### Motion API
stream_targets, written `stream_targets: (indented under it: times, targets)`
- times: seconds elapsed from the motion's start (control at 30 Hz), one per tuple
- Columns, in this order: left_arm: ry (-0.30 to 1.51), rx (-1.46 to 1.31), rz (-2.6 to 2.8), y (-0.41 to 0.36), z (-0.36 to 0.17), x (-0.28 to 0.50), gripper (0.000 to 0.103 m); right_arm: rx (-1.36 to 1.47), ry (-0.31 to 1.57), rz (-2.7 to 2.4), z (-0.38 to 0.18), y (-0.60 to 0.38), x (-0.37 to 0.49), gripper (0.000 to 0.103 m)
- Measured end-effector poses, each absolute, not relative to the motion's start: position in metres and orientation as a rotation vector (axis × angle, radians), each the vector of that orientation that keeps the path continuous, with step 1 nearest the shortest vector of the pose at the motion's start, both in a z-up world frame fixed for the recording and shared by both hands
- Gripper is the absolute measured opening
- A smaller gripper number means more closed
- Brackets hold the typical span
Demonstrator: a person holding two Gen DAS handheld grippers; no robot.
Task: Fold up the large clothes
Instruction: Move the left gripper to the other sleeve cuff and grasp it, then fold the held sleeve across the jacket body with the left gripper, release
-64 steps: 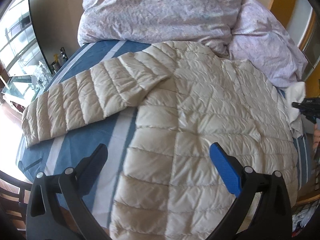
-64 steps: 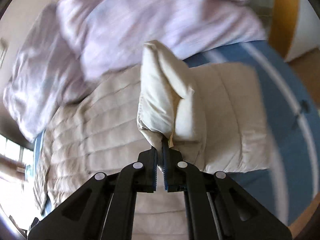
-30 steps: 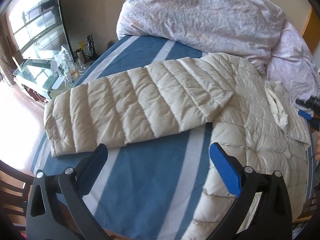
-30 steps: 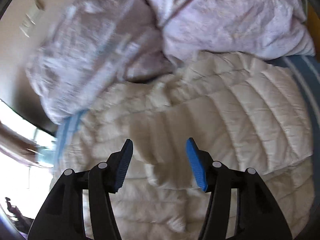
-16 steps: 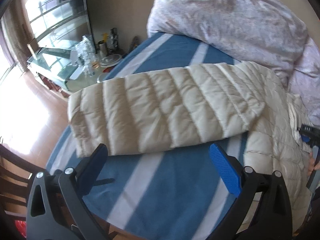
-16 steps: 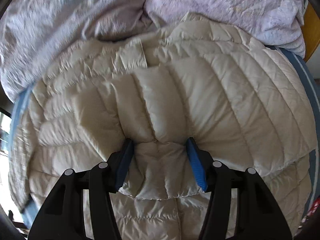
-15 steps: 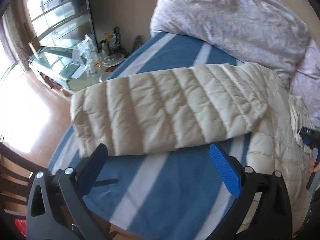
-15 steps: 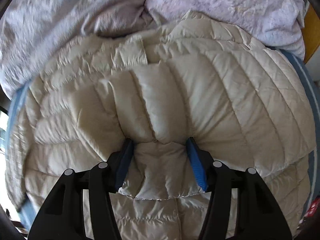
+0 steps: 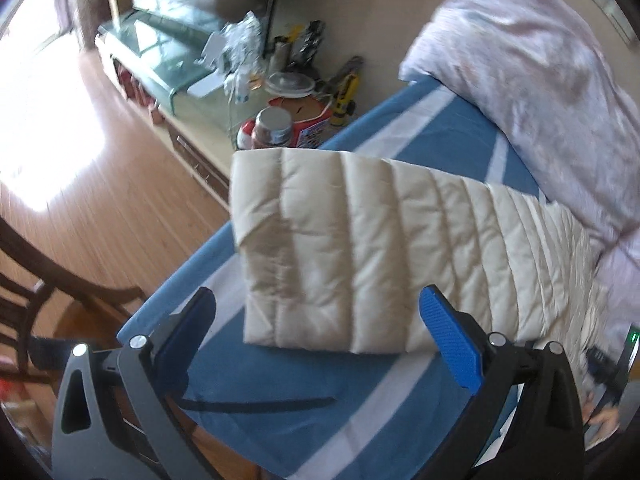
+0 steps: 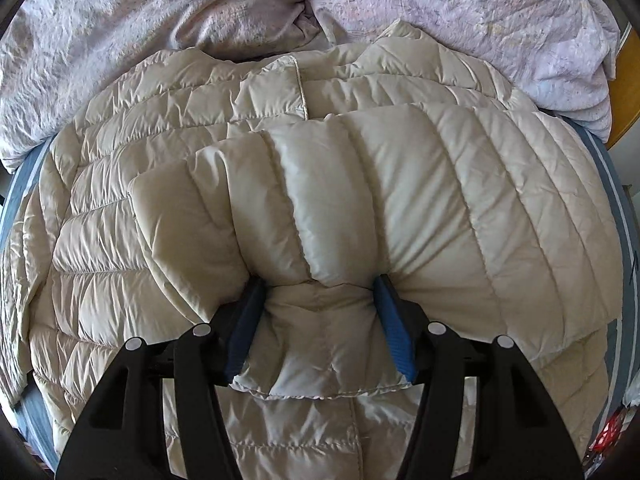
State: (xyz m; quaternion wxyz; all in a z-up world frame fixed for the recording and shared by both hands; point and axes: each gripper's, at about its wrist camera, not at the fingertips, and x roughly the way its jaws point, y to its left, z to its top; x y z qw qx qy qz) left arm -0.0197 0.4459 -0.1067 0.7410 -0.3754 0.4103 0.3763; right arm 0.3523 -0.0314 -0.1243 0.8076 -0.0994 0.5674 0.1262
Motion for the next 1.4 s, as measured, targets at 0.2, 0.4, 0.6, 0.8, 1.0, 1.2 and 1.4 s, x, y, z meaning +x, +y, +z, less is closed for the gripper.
stream_targets:
  times: [0.2,0.4,0.6,0.8,1.0,1.2,1.4]
  targets:
    - [0.927,-0.851,0.822,0.456,-0.119,-0.016,0.085,-0.210,1.214,0.269,-0.125,-0.031,0.351,0.060]
    - [0.956,-0.841,0.826,0.458,-0.127,-0.008,0.077,-0.212,1.213,0.276,-0.126,-0.030,0.350,0.061]
    - [0.960,-0.823,0.854,0.457,-0.127,-0.003,0.041,-0.205,1.208,0.285,-0.126,-0.032,0.350,0.061]
    - [0.960,-0.795,0.846,0.448,-0.123,0.008,0.008,-0.205,1.205,0.307,-0.127,-0.032,0.349,0.063]
    - [0.903,-0.709,0.830,0.425,-0.086,0.033,0.004,-0.223,1.215,0.342,-0.127,-0.033,0.352,0.066]
    - [0.796,-0.612,0.741,0.386,-0.022,0.083,0.004,-0.218,1.240,0.402,-0.122,-0.036,0.355,0.066]
    - [0.736,-0.505,0.578,0.315,0.025,0.153,0.004,-0.174,1.232,0.461,-0.102,-0.061,0.353,0.069]
